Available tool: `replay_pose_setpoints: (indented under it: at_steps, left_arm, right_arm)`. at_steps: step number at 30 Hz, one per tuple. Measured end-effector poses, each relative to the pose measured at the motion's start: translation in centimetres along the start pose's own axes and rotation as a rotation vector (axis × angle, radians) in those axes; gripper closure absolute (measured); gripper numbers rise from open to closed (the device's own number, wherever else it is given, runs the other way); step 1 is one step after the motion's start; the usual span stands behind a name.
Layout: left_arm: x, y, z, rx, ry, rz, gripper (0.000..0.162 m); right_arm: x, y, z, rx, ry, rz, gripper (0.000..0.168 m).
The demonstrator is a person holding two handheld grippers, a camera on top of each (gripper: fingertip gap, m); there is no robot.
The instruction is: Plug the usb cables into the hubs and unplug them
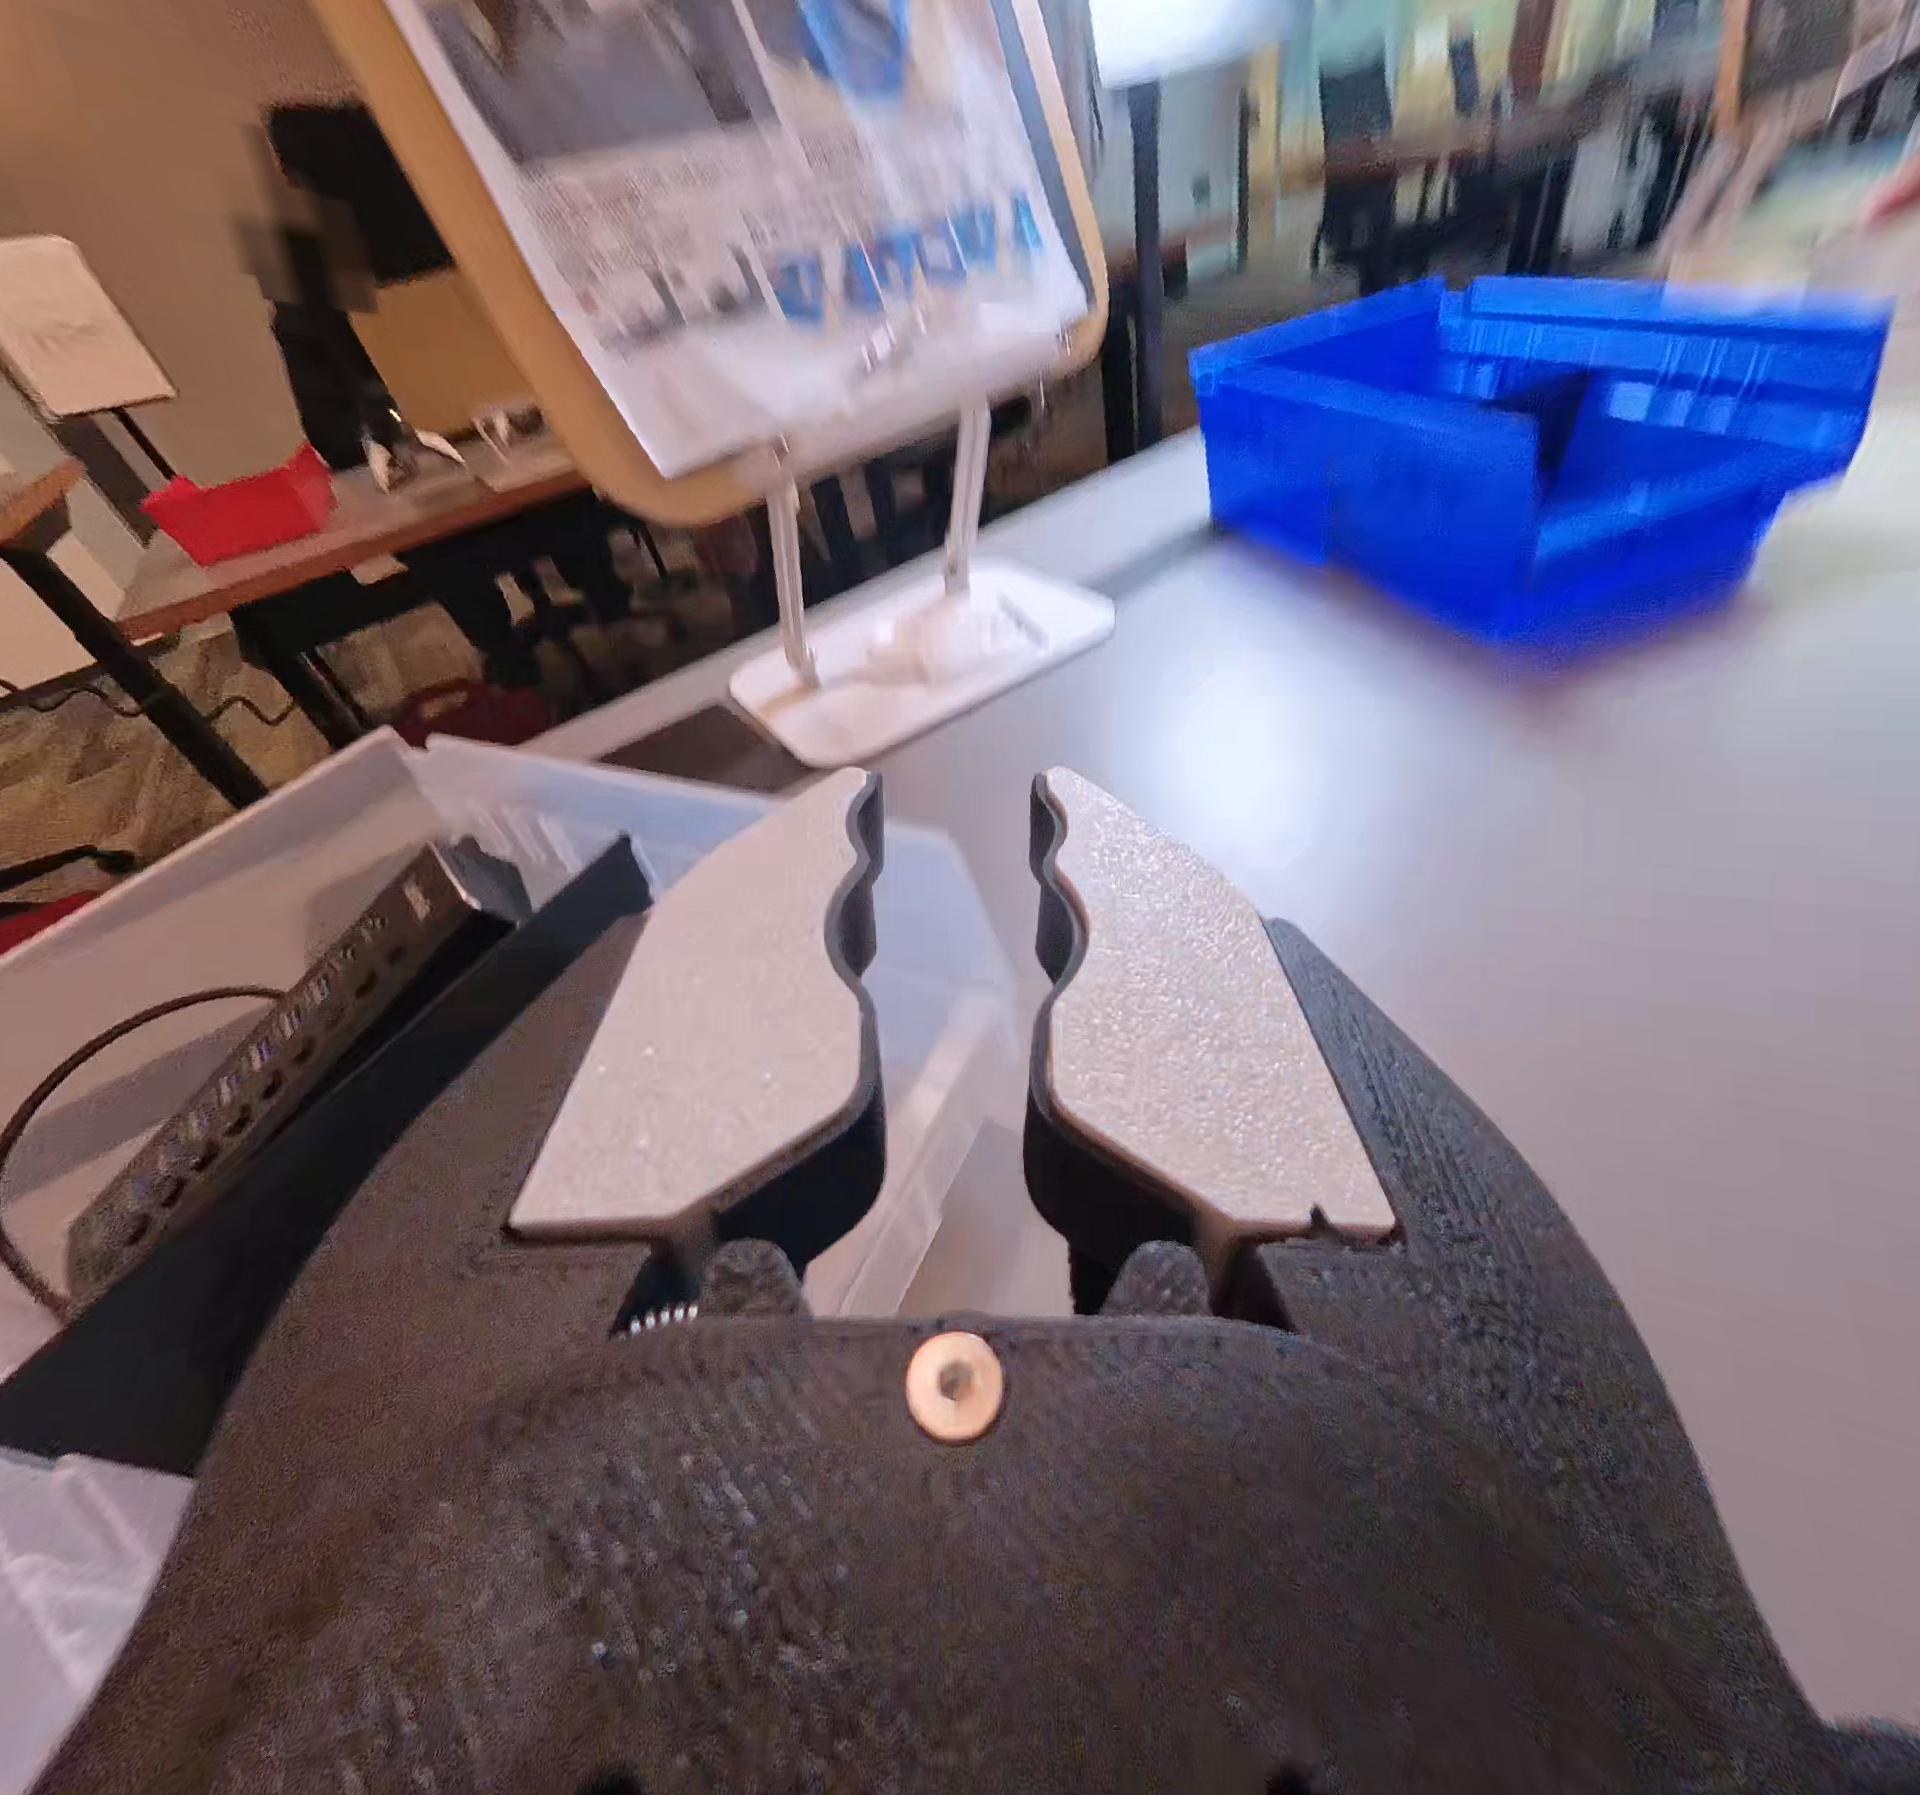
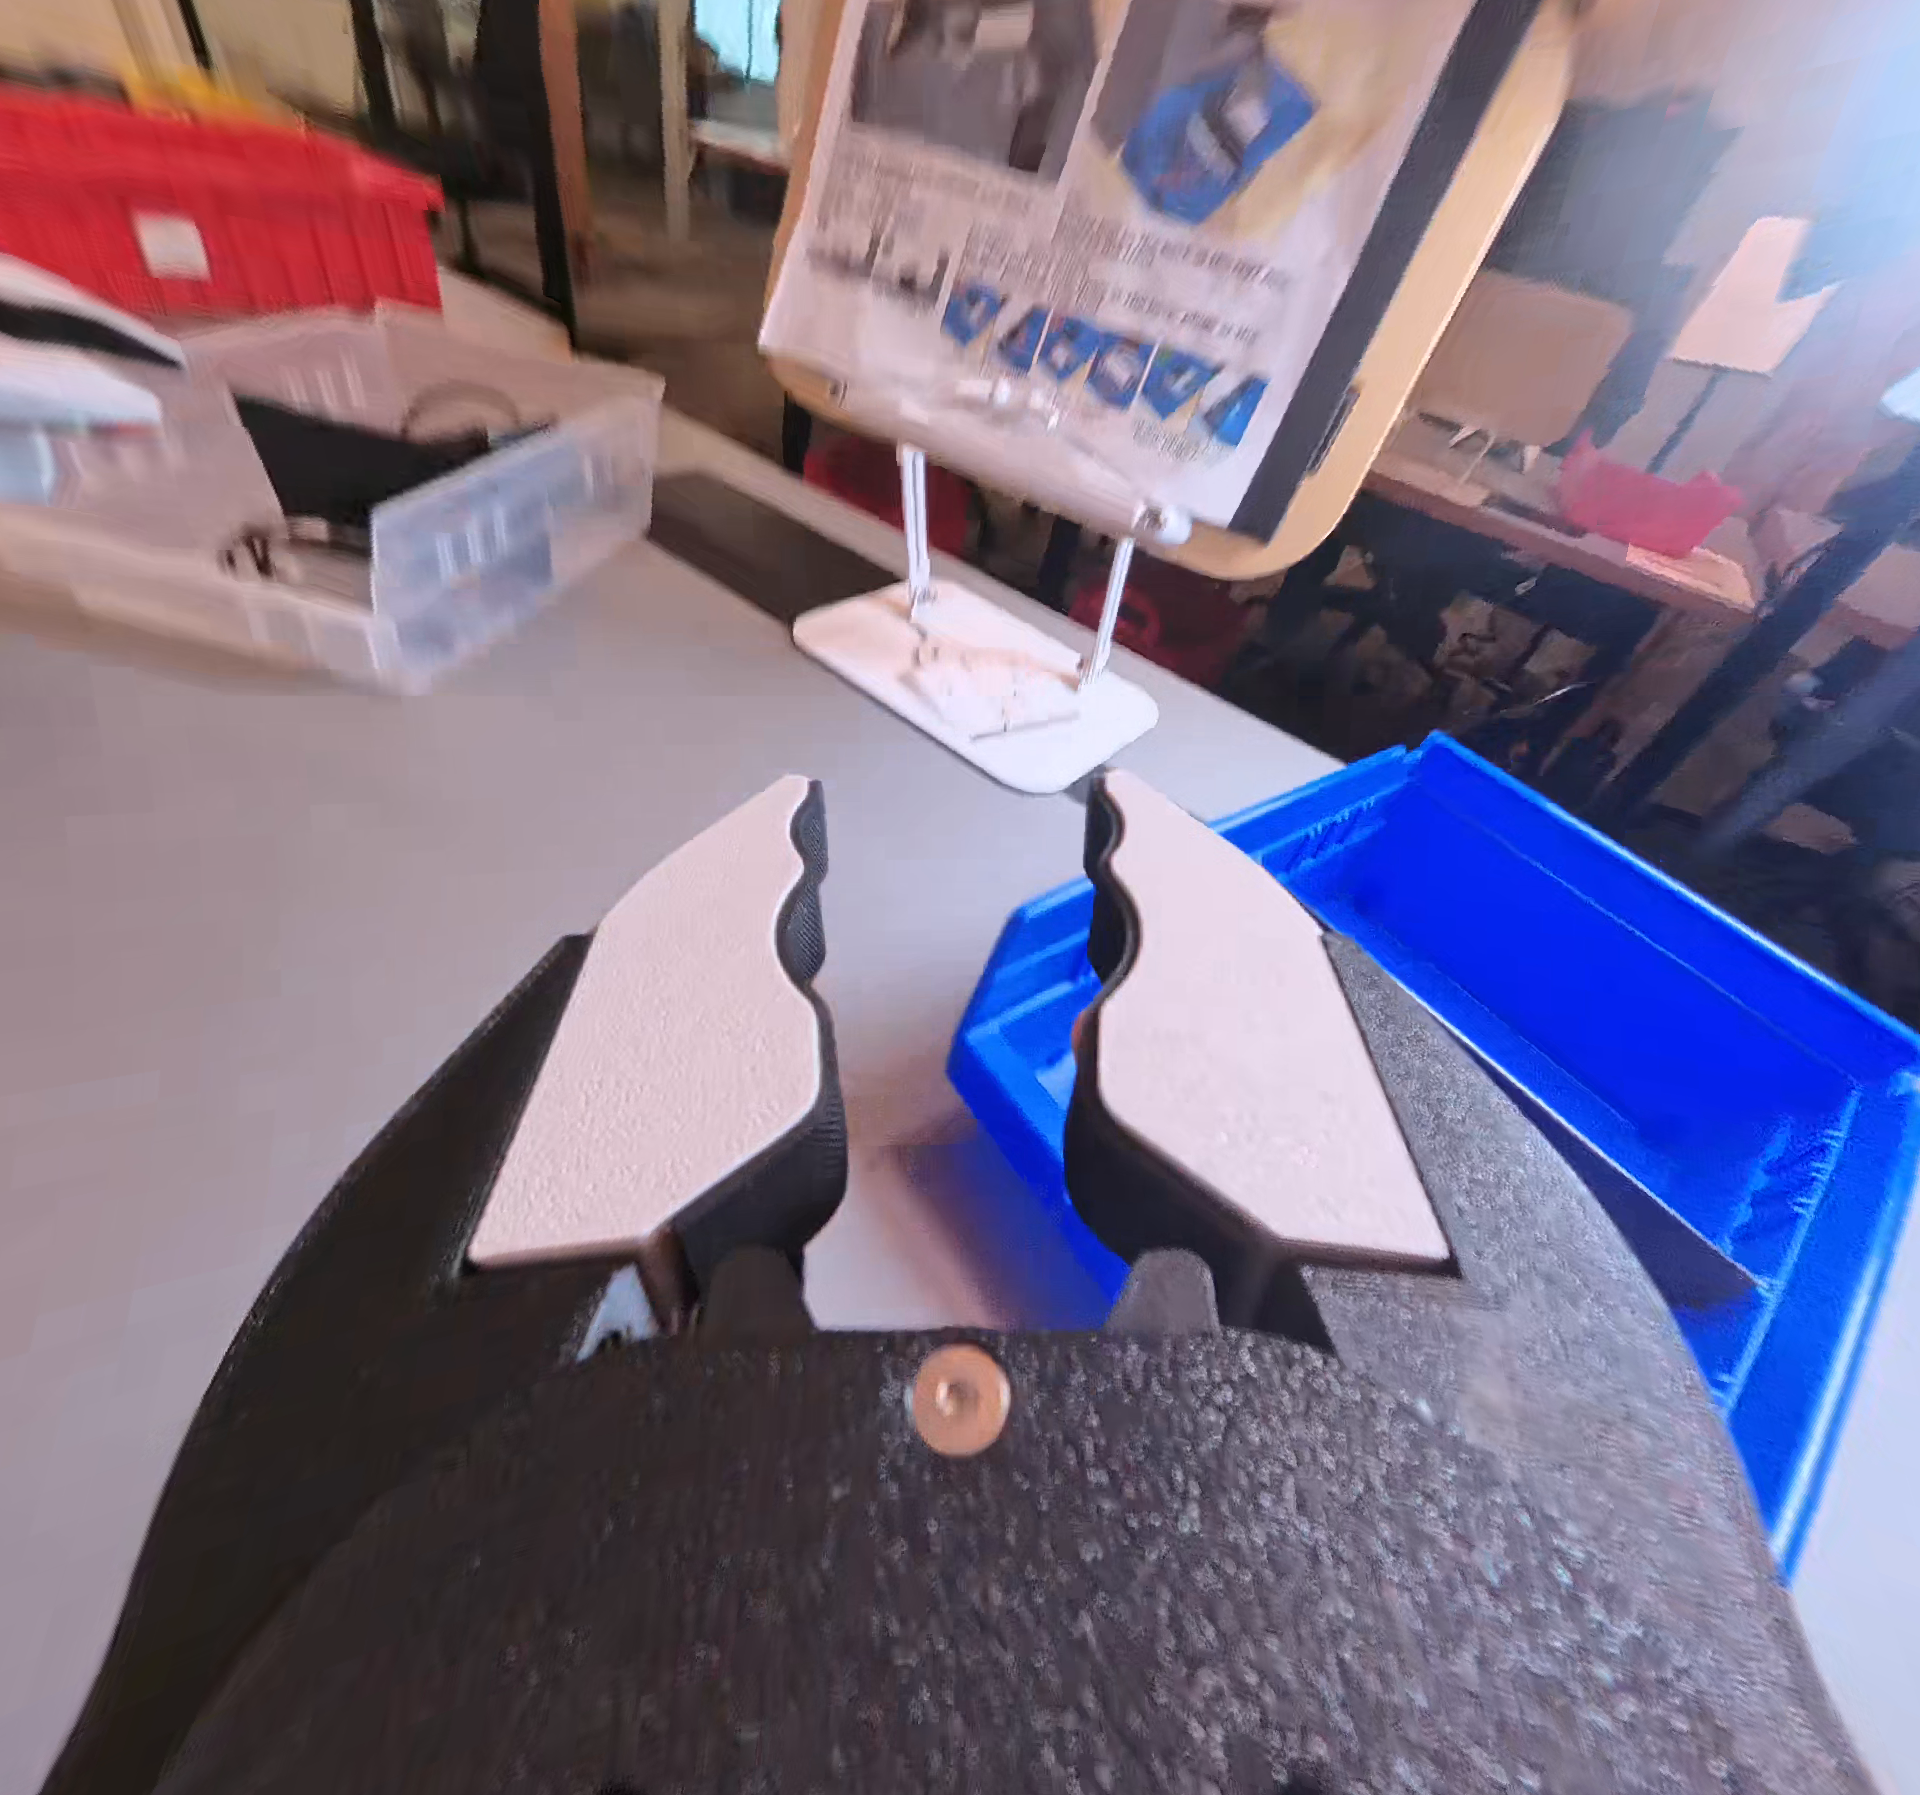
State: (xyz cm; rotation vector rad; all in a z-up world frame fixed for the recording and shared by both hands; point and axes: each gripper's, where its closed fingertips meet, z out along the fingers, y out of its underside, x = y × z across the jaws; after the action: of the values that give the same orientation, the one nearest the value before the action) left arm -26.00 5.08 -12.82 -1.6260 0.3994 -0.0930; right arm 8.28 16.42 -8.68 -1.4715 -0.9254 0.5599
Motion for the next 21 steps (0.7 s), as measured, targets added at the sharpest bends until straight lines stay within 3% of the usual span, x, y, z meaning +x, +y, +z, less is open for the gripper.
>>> replay_pose_setpoints:
  at_steps: [3,6,9,13,17,21]
  left_arm:
    - [0.7,-4.6,-1.9,0.216,-0.015,-0.131,0.136]
    - [1.6,-6.1,-4.0,0.342,-0.026,-0.177,0.138]
    - [2.5,-5.2,-5.3,0.417,-0.019,-0.262,0.146]
    - [2.7,-4.0,-7.0,0.417,-0.079,-0.201,0.161]
    - [0.5,-0.9,-7.3,0.361,-0.158,-0.192,0.162]
    - [-1.5,-0.1,-7.9,0.365,-0.195,-0.224,0.162]
  right_arm:
    - [0.3,-2.5,-1.4,0.127,0.077,0.094,0.122]
    - [0.3,-2.9,-3.6,0.211,0.17,0.081,0.126]
    - [0.1,-1.5,-5.3,0.294,0.25,0.088,0.136]
    - [-0.3,1.9,-4.8,0.274,0.281,0.11,0.143]
    - [1.0,2.7,-4.6,0.281,0.314,0.138,0.144]
    - [1.1,4.5,-3.7,0.251,0.288,0.164,0.154]
